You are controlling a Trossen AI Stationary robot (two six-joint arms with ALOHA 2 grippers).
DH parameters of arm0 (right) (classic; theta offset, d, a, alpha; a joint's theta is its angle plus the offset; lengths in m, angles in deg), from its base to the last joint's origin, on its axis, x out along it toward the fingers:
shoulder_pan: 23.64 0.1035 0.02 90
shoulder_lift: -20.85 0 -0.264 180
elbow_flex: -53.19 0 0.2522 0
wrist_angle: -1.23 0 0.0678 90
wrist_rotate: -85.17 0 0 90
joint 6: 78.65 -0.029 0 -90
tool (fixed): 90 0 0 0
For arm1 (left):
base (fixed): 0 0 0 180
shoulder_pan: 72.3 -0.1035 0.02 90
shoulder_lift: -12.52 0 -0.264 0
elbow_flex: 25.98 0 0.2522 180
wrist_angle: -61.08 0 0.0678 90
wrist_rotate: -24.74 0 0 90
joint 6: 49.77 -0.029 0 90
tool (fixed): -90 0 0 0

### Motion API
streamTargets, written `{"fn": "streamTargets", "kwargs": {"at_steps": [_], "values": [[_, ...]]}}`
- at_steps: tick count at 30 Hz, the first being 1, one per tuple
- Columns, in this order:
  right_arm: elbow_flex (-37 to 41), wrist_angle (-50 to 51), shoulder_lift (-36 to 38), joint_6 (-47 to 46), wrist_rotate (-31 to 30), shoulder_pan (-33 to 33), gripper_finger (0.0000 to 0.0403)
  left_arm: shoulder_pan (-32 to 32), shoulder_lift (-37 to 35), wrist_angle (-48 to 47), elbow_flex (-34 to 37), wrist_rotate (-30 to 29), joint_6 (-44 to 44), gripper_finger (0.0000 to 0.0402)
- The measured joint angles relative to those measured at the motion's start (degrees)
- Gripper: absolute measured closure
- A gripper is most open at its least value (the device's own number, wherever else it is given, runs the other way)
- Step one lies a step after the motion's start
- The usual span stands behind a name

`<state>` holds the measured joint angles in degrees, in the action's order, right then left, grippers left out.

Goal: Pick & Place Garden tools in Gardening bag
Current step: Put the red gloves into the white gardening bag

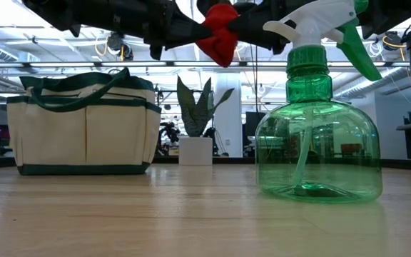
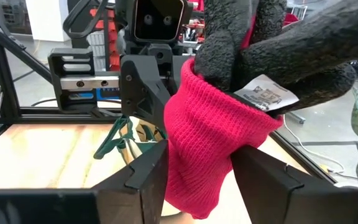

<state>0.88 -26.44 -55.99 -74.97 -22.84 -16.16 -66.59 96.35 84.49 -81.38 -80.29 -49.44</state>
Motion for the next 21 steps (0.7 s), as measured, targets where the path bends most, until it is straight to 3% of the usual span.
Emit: {"fn": "streamTargets", "kwargs": {"at_steps": [5,14,21], "values": [[0.0,0.0,0.0,0.0,-0.2,0.1,0.0235,0.1,0.0,-0.3,0.0,-2.8,-0.1,0.0375],[0.0,0.4,0.0,0.0,-0.2,0.1,0.0236,0.1,-1.4,-1.9,0.0,-3.1,0.0,0.0387],[0.0,0.3,0.0,0.0,-0.1,0.1,0.0236,0.2,-6.2,-10.5,0.0,-4.8,2.8,0.0392]]}}
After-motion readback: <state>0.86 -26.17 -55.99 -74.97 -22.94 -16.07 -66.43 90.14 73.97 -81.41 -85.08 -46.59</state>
